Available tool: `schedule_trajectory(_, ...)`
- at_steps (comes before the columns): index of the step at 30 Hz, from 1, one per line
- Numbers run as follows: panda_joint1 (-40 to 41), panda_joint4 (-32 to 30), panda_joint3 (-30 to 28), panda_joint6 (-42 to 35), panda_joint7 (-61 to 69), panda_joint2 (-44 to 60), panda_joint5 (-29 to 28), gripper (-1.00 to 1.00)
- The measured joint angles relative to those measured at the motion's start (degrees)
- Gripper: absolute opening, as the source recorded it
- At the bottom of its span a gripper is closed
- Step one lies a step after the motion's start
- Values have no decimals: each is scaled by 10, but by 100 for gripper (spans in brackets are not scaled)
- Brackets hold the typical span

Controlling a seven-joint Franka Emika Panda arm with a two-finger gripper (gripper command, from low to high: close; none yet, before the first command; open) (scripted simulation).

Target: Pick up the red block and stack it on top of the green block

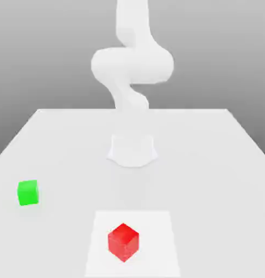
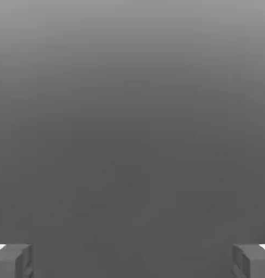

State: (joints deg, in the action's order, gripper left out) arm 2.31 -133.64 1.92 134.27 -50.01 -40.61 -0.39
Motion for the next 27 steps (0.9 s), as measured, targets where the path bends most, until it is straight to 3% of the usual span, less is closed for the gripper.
schedule_trajectory(13,82,-97,63,130,-234,275,-41,0)
schedule_trajectory(22,93,-162,65,221,-360,458,-28,0)
schedule_trajectory(27,76,-154,41,302,-393,561,-55,0)
